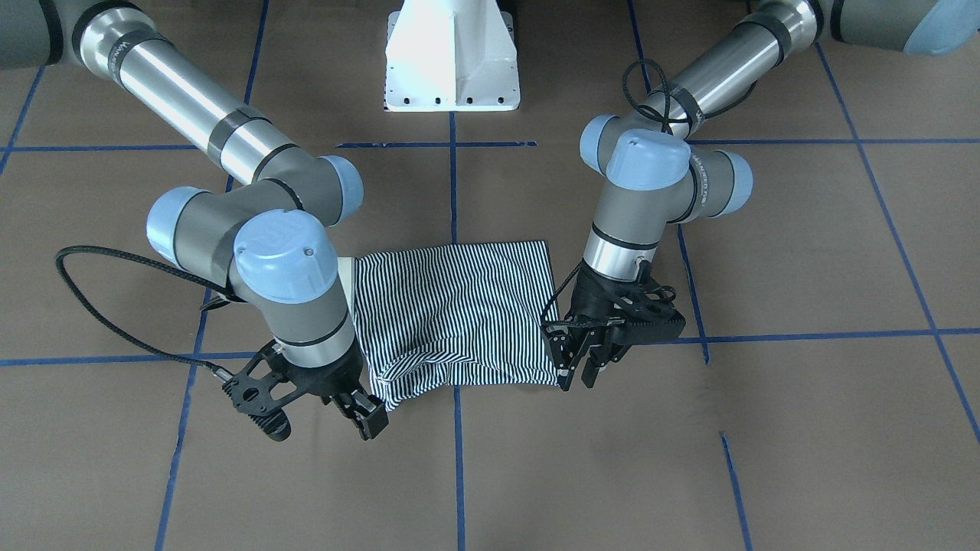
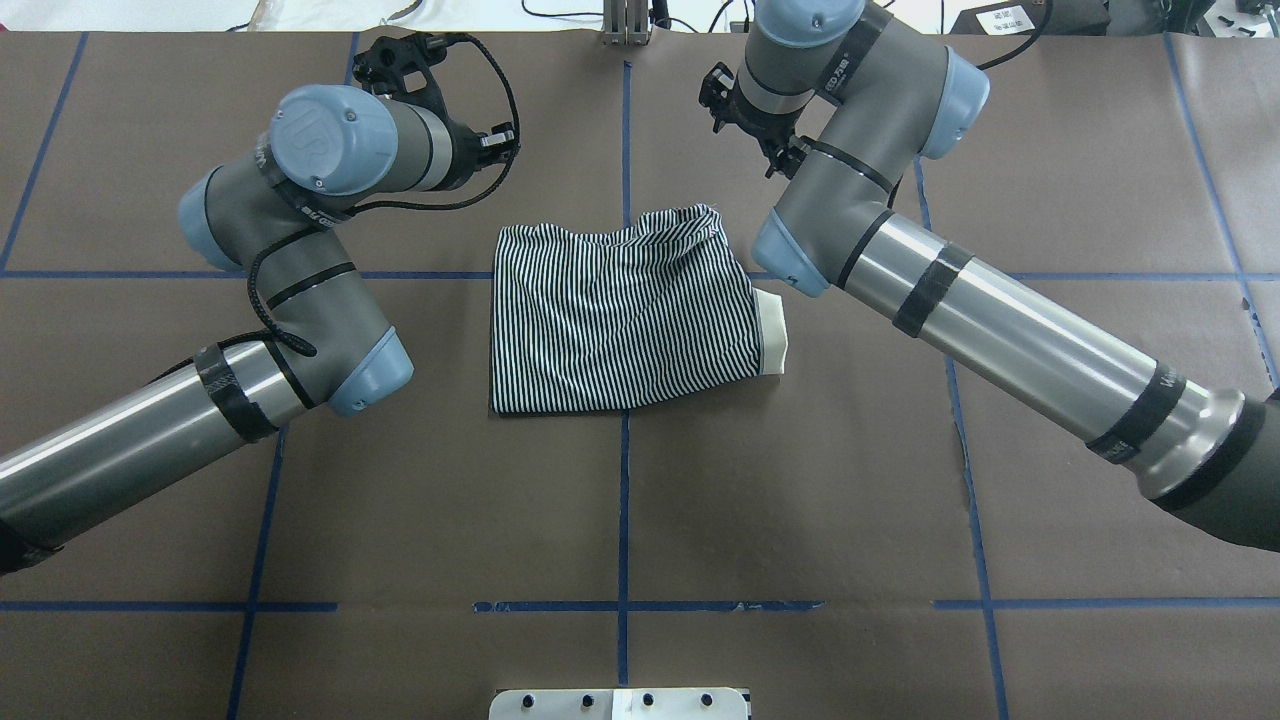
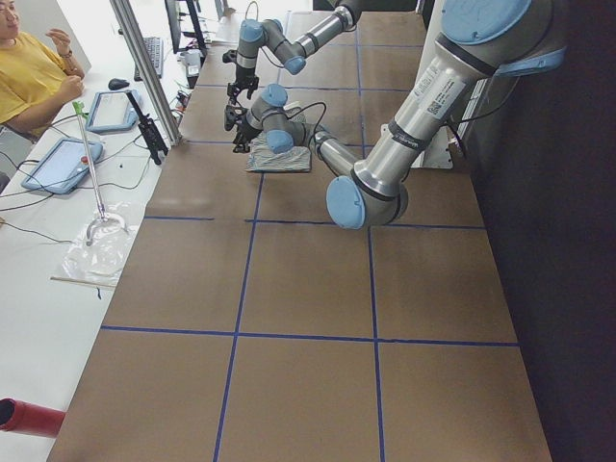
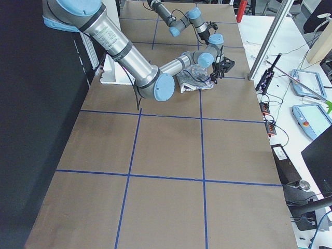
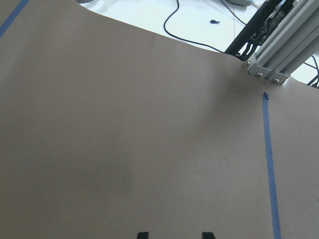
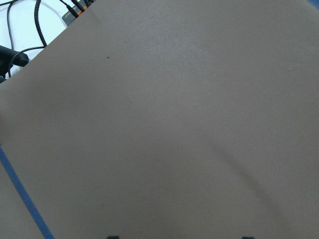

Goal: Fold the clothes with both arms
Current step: 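Release the shirt and raise both grippers away from it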

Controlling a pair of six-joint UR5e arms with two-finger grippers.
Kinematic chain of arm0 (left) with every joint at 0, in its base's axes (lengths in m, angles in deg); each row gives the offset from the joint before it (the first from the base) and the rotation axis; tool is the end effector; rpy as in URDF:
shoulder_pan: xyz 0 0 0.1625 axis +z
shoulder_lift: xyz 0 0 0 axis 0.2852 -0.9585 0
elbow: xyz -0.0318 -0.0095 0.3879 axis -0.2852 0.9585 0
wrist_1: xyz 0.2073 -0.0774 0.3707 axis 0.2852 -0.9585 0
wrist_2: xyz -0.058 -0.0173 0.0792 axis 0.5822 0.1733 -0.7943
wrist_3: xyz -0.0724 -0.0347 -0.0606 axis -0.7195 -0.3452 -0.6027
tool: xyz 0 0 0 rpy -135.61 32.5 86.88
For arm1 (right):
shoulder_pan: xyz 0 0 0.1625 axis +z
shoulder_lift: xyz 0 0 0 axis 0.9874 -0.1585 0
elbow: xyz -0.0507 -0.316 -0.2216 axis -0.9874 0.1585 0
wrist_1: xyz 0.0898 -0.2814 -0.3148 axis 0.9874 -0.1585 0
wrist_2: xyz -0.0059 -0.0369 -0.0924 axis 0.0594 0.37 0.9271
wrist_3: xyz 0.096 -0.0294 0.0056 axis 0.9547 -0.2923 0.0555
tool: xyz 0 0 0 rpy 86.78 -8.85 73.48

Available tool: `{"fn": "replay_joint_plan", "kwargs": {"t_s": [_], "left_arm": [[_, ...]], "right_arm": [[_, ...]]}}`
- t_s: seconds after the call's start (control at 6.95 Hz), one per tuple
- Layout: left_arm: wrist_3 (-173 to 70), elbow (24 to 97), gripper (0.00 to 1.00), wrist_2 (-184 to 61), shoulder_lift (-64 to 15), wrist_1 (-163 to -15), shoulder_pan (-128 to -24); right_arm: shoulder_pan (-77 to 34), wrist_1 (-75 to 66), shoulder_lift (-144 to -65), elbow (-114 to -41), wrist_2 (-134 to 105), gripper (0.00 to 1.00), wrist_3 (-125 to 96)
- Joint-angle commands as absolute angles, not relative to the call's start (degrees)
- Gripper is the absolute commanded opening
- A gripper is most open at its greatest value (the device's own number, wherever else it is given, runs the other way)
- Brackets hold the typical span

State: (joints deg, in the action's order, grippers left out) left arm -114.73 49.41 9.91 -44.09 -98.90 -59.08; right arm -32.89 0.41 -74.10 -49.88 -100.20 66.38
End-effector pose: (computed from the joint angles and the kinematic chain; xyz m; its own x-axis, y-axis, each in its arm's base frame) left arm 0.4574 -0.5938 0.2174 0.4397 -0.1190 -0.8902 0.5639 0.8080 0.1705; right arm -0.4658 -0.6681 0.2295 0.4086 0.6268 0.6634 -0.6087 0.7288 -0.3137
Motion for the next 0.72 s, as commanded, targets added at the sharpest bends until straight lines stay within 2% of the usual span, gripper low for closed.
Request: {"fn": "replay_joint_plan", "kwargs": {"t_s": [0.0, 0.29, 0.58], "left_arm": [[-112.8, 56.5, 0.29, 14.9, -36.7, -100.0, -60.5], [-96.2, 56.4, 0.3, 28.9, -25.3, -112.0, -70.2], [-74.5, 54.6, 0.31, 43.9, -19.2, -110.8, -85.6]], "right_arm": [[-30.4, 0.6, -83.1, -58.4, -102.8, 1.0, 56.9], [-23.6, 1.5, -94.7, -64.5, -107.6, 1.0, 34.9], [-9.1, 0.9, -102.3, -65.5, -118.9, 1.0, 11.0]]}}
